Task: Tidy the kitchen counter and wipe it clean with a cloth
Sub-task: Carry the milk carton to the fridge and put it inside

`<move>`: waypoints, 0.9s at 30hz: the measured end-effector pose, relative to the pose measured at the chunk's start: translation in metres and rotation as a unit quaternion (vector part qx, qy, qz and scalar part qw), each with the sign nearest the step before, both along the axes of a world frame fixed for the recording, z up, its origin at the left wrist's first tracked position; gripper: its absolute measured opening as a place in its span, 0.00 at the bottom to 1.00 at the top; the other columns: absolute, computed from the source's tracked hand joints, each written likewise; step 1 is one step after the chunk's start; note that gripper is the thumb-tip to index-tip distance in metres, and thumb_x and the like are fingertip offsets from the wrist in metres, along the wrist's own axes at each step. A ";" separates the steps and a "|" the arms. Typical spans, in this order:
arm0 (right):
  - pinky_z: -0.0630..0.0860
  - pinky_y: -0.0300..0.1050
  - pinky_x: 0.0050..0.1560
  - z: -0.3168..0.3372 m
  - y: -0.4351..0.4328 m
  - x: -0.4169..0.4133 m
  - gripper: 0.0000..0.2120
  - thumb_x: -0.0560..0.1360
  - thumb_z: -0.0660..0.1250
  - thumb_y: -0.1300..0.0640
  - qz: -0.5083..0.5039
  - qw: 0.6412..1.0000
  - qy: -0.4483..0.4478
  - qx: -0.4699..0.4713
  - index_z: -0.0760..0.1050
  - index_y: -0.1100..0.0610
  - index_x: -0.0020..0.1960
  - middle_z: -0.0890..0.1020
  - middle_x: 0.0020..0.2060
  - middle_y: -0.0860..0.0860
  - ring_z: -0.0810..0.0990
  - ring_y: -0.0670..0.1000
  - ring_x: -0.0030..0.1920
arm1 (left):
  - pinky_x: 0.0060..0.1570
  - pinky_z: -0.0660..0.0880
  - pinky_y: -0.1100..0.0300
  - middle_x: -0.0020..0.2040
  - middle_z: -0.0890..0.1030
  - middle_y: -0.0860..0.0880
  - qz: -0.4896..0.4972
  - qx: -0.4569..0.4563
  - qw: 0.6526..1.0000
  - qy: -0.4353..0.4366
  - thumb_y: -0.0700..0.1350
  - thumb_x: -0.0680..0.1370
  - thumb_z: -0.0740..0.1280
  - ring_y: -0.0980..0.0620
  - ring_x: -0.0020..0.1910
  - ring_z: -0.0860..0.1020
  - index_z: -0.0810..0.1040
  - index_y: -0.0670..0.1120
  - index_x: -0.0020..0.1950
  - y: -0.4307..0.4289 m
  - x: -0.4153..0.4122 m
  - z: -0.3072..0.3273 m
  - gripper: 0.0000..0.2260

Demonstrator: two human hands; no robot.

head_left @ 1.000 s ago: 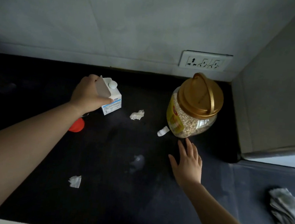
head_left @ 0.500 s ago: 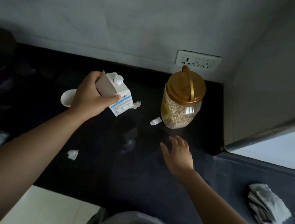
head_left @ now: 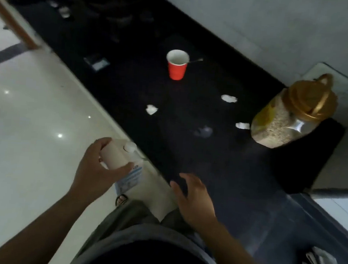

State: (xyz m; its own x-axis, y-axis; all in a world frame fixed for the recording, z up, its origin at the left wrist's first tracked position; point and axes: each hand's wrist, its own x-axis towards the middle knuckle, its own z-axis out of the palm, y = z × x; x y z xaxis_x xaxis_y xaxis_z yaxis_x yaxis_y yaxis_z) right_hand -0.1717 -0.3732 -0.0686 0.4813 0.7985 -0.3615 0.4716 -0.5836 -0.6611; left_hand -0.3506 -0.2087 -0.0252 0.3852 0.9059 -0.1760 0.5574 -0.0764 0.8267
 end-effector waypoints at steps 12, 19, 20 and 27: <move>0.69 0.44 0.61 0.000 0.078 -0.188 0.20 0.77 0.58 0.42 0.229 0.971 0.059 -0.047 0.70 0.52 0.63 0.75 0.62 0.49 0.73 0.47 0.59 | 0.44 0.77 0.56 0.56 0.75 0.54 0.238 0.010 0.971 -0.009 0.52 0.63 0.77 0.51 0.52 0.75 0.68 0.55 0.59 -0.052 -0.244 -0.021 0.28; 0.69 0.42 0.59 0.005 0.156 -0.391 0.20 0.76 0.59 0.42 0.401 0.911 0.085 -0.044 0.71 0.52 0.62 0.76 0.59 0.47 0.73 0.46 0.57 | 0.44 0.70 0.60 0.56 0.74 0.54 0.406 0.018 0.913 0.033 0.54 0.61 0.77 0.52 0.51 0.74 0.69 0.50 0.62 -0.071 -0.433 -0.018 0.33; 0.69 0.42 0.59 0.006 0.164 -0.412 0.20 0.76 0.59 0.42 0.422 0.901 0.089 -0.049 0.71 0.52 0.62 0.76 0.59 0.47 0.73 0.45 0.57 | 0.44 0.69 0.60 0.56 0.74 0.54 0.432 0.019 0.901 0.038 0.55 0.60 0.77 0.53 0.51 0.73 0.69 0.50 0.62 -0.076 -0.454 -0.017 0.33; 0.69 0.35 0.47 -0.002 0.219 -0.505 0.15 0.77 0.57 0.44 0.518 0.847 0.088 -0.083 0.73 0.50 0.58 0.78 0.51 0.43 0.76 0.42 0.51 | 0.44 0.70 0.59 0.54 0.74 0.54 0.582 -0.016 0.812 0.036 0.55 0.60 0.78 0.53 0.50 0.74 0.69 0.53 0.60 -0.094 -0.544 -0.030 0.32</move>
